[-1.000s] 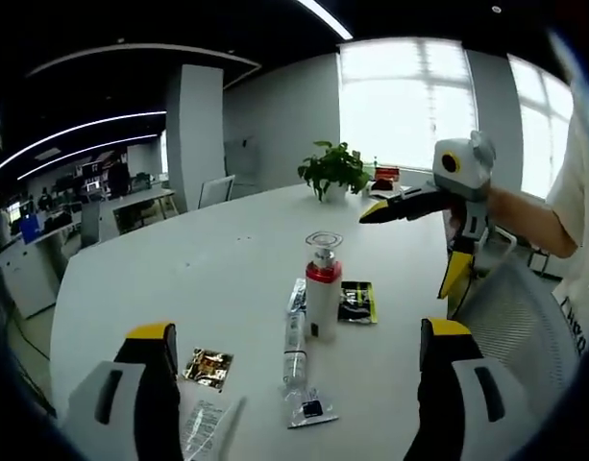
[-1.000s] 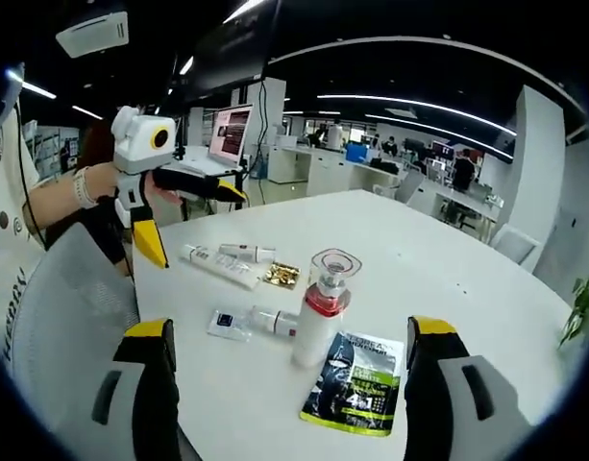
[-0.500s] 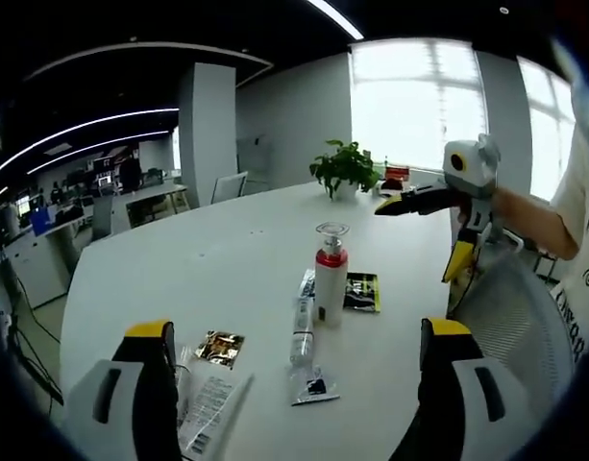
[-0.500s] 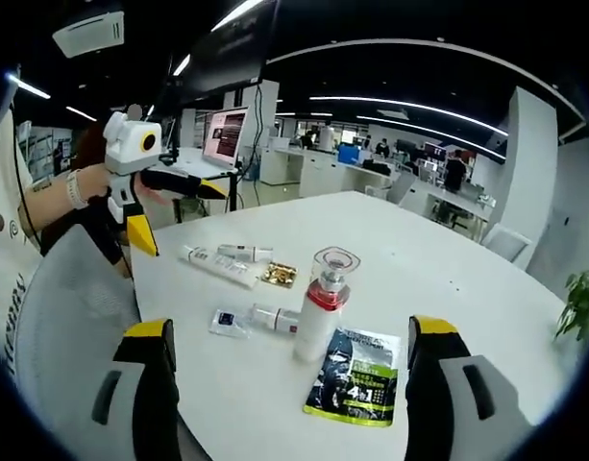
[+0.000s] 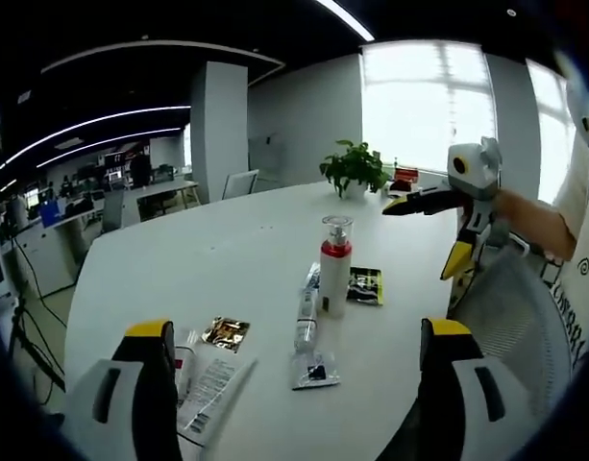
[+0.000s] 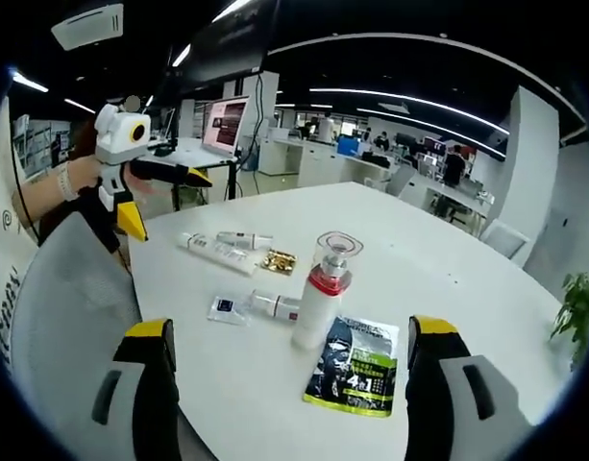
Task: Arrange the skincare products in the storage area until every visible bottle or jar stands upright without overlapping.
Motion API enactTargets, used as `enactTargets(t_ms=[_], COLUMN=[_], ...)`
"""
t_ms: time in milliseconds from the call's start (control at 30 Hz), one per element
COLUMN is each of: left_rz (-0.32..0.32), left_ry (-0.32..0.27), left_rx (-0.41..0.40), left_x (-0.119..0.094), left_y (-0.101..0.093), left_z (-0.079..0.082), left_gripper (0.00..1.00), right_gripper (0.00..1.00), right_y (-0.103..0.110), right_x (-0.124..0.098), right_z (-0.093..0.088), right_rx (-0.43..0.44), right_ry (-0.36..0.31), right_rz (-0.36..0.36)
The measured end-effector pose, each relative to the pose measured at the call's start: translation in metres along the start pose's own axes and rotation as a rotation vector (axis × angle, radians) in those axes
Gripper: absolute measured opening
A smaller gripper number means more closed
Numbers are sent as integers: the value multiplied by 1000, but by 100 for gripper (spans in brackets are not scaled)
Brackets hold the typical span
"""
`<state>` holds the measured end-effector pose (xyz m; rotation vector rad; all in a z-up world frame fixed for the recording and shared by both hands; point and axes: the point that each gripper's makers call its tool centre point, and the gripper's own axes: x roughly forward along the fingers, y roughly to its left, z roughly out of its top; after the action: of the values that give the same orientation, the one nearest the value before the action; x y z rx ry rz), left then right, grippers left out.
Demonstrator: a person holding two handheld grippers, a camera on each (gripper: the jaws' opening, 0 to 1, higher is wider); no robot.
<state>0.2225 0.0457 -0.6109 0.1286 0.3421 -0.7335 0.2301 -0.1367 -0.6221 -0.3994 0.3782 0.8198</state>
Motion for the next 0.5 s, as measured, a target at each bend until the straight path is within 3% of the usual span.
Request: enactTargets(t_ms=[267, 500], left_rz=[-13, -15], left_ry=[18, 25], left_rx=[-4, -4], left_x=[4, 6], left_y=[-6, -5], left_z=[-6, -6], left_gripper=[99, 99], right_gripper=[100, 100], right_y=[-3, -12], right_x=[7, 20], right_z=[-2, -19], right_rx=[3, 9], right_ry=[5, 41], right_rz=[-1, -37])
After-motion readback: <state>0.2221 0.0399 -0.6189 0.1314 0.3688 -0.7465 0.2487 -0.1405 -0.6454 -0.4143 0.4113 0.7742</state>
